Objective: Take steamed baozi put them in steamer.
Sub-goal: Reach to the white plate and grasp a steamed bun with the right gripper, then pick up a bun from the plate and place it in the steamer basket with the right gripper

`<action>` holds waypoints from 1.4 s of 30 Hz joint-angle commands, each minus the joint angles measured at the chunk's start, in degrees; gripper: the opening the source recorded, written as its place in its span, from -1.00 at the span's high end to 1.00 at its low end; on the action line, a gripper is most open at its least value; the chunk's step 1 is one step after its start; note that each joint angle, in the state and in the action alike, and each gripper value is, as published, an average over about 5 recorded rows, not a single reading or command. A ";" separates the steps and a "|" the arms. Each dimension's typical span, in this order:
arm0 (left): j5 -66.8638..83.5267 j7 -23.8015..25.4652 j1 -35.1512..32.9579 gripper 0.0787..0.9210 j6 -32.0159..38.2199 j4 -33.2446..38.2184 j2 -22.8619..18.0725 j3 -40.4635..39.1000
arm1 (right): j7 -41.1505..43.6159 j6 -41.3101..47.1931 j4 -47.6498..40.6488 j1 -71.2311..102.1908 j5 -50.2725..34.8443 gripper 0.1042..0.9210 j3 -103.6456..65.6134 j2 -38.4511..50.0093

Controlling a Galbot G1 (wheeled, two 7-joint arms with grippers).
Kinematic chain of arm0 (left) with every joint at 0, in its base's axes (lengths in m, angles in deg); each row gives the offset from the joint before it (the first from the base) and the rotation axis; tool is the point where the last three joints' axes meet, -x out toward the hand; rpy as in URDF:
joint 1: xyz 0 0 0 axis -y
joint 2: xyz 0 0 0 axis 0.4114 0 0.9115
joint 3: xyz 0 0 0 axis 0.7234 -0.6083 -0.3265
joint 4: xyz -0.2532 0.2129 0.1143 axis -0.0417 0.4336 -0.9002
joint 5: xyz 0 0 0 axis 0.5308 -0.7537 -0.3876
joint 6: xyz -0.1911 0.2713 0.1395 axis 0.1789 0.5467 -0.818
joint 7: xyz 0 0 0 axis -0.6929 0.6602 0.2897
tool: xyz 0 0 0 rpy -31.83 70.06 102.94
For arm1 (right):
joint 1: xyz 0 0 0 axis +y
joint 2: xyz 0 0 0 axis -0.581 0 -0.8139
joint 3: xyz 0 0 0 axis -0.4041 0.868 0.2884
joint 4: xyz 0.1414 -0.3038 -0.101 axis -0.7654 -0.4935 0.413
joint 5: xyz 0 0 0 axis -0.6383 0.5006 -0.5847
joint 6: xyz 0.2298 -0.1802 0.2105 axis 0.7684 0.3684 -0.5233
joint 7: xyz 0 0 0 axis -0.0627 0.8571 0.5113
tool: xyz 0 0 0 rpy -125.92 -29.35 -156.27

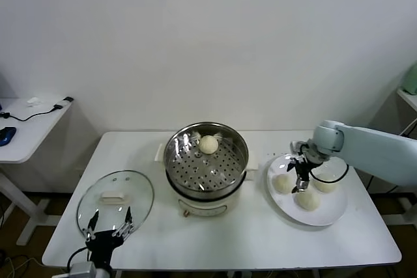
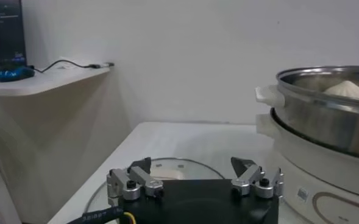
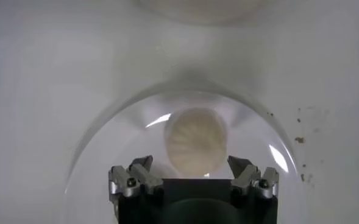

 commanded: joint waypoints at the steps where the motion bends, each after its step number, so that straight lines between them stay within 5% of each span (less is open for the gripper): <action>1: 0.30 -0.01 0.16 -0.77 -0.06 0.02 0.19 0.07 | -2.06 2.34 -4.21 4.74 1.40 -0.75 -3.87 -2.66; 20: 0.14 -0.04 0.42 -0.77 -0.38 0.54 0.16 0.01 | 4.40 -0.44 -0.57 -6.02 1.33 -0.26 -1.66 -0.56; 32: -0.50 0.03 0.58 -0.77 -0.27 1.02 0.64 -0.79 | 8.78 0.26 7.91 -42.81 -23.19 -0.26 13.41 -9.27; 42: -0.92 0.04 1.54 -0.77 -0.22 0.76 -0.14 -1.60 | -5.01 10.88 20.17 -35.55 -35.47 -0.26 8.00 -23.14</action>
